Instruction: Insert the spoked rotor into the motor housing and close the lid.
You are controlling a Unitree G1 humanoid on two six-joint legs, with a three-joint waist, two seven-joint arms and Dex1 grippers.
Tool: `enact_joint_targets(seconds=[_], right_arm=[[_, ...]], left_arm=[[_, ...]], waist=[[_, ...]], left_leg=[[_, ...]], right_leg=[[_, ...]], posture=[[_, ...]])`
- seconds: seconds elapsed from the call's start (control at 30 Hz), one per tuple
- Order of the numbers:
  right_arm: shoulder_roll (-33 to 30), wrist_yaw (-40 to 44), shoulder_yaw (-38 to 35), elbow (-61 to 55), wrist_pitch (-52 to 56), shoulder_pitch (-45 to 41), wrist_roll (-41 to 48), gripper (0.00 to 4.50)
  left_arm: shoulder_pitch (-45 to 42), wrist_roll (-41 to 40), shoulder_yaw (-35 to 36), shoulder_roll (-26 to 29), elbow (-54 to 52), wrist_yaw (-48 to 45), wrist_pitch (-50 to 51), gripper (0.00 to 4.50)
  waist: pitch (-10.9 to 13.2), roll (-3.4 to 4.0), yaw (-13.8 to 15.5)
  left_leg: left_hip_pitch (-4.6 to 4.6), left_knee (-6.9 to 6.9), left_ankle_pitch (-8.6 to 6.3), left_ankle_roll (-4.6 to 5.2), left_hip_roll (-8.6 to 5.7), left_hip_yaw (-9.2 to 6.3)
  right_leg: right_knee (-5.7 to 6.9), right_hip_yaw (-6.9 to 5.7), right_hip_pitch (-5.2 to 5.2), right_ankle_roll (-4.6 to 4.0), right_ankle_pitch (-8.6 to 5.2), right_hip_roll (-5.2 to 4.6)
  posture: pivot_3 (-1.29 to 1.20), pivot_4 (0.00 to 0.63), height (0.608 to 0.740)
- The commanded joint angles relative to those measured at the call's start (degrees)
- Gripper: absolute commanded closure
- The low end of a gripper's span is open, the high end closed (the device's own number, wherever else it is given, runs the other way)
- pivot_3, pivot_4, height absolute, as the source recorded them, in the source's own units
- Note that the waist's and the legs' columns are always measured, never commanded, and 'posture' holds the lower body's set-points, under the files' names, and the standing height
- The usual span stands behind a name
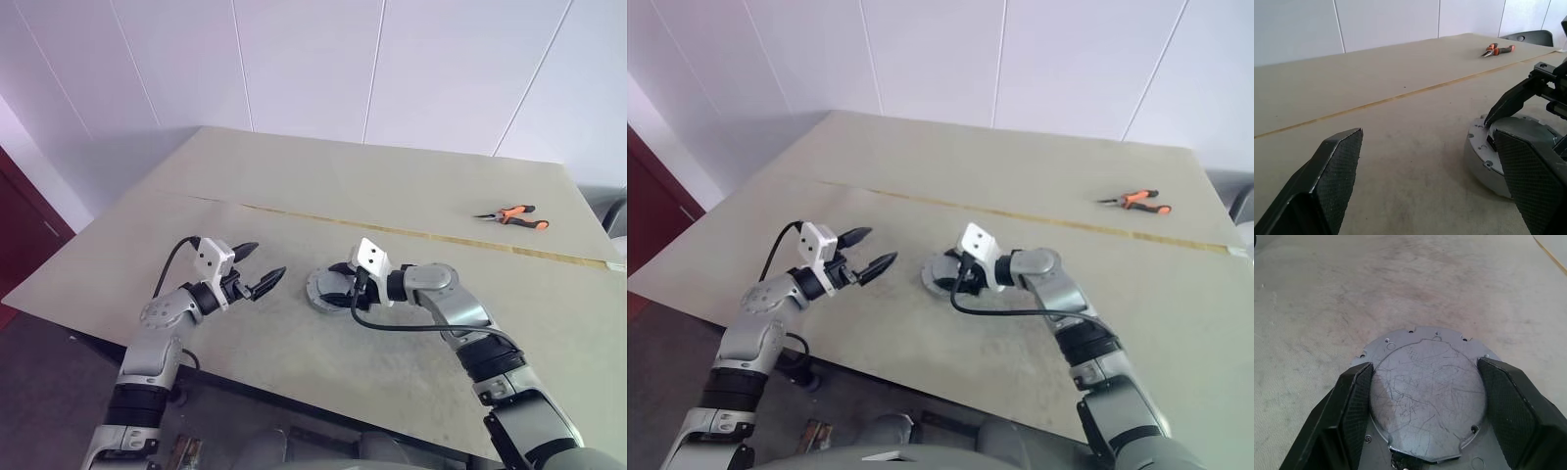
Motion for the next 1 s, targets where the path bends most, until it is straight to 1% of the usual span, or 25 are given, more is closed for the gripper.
enact_joint_targets(seconds=[0.03,0.17,0.3,0.37,0.43,0.57,0.77,0.87,1.0], right_arm=[[-0.3,1.0,2.5,1.5,-0.6,-0.1,-2.2,1.47],[0.2,1.7,1.8,1.8,0.6,-0.1,-0.8,1.47],[1.6,3.3,-0.4,-0.5,6.4,0.5,4.0,1.47],[1.8,3.3,-0.8,-0.7,7.6,0.7,4.7,1.47],[1.4,3.4,-0.7,-0.8,7.8,0.9,4.5,1.47],[-1.1,5.3,2.0,-0.8,7.1,1.7,2.1,1.47],[-2.9,6.2,3.3,-0.7,6.1,1.2,0.5,1.47],[-2.9,3.7,3.6,1.5,2.7,0.8,-1.9,1.47],[-2.6,4.2,3.7,1.6,3.3,1.4,-1.5,1.47]], left_arm=[[-1.7,0.2,0.3,0.0,-0.8,0.2,-0.8,0.00],[-1.7,0.2,0.3,0.1,-0.8,0.2,-0.7,0.00],[-2.2,0.6,-0.2,-0.3,-0.2,0.5,-0.7,0.00],[-2.8,0.9,-0.8,-0.8,0.0,0.5,-0.7,0.00],[-3.2,1.2,-1.2,-1.1,0.2,0.3,-0.7,0.00],[-4.3,2.1,-2.4,-1.9,1.3,0.0,-1.1,0.00],[-5.4,2.4,-2.6,-2.6,2.1,-0.4,-1.2,0.00],[-5.3,2.5,-2.5,-2.7,2.2,-0.5,-1.3,0.00],[-5.2,2.4,-2.6,-2.9,2.1,-0.5,-1.3,0.00]], waist=[[0.0,0.00,0.0],[0.0,0.00,0.0],[0.0,-0.01,0.0],[0.0,-0.01,0.0],[0.0,-0.01,0.0],[0.0,-0.01,0.0],[0.0,-0.03,0.4],[0.0,-0.04,0.9],[0.0,-0.05,1.2]], left_leg=[[0.00,0.00,-0.01,-0.01,0.00,0.00],[0.03,0.02,-0.01,-0.02,0.00,0.00],[0.02,0.02,0.00,0.00,0.00,0.00],[0.01,0.00,0.01,0.01,0.00,-0.01],[0.01,-0.05,0.02,0.03,0.00,-0.01],[0.01,-0.13,0.03,0.06,-0.01,0.01],[0.00,-0.14,0.04,0.07,-0.04,0.00],[0.01,-0.14,0.04,0.07,-0.05,0.01],[0.11,-0.06,0.03,0.05,-0.03,0.01]], right_leg=[[0.00,0.00,0.00,0.00,0.00,0.00],[0.02,0.00,0.01,0.00,0.00,0.00],[0.01,0.00,0.01,-0.01,0.00,0.00],[0.00,0.00,0.00,0.00,0.00,0.00],[0.00,0.00,0.01,0.01,0.01,0.00],[-0.01,0.00,0.01,0.13,0.07,0.00],[-0.04,-0.02,0.01,0.13,0.06,-0.04],[-0.06,-0.02,0.01,0.13,0.05,-0.05],[-0.01,-0.02,0.05,-0.03,-0.02,-0.02]], posture=[[0.00,0.000,0.740],[0.00,0.000,0.740],[0.00,0.000,0.740],[0.00,0.000,0.740],[0.00,0.000,0.740],[0.00,0.000,0.740],[0.00,0.000,0.740],[0.00,0.000,0.740],[0.00,0.000,0.740]])
